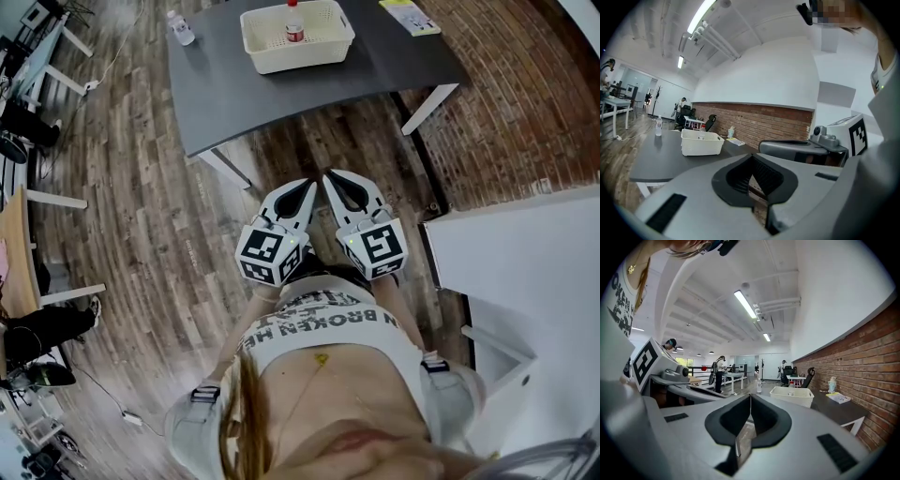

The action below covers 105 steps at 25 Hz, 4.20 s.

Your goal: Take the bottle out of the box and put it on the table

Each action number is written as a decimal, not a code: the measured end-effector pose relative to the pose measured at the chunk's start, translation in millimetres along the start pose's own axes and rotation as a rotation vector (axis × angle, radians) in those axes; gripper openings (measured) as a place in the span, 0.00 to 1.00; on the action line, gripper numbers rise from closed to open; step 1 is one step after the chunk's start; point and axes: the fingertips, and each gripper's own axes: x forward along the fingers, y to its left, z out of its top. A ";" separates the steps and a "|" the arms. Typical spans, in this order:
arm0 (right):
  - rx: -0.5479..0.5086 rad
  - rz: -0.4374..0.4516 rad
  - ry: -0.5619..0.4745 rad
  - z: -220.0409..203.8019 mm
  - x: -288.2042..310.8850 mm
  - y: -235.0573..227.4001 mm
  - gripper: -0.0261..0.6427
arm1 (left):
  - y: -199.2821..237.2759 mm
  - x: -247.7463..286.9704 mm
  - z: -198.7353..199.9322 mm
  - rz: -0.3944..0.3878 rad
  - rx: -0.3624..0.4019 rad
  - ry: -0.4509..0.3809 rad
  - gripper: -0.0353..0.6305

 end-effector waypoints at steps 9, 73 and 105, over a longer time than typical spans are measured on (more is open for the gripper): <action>-0.015 -0.012 0.054 -2.3 25.6 9.4 0.06 | 34.0 -7.1 -2.4 0.012 -0.039 -0.001 0.06; 0.006 0.153 0.033 24.1 273.0 -265.1 0.06 | 221.9 291.8 106.1 0.181 -0.060 -0.014 0.06; -0.035 0.078 0.073 38.4 433.7 -287.7 0.06 | 372.4 322.6 144.6 0.131 -0.074 -0.015 0.06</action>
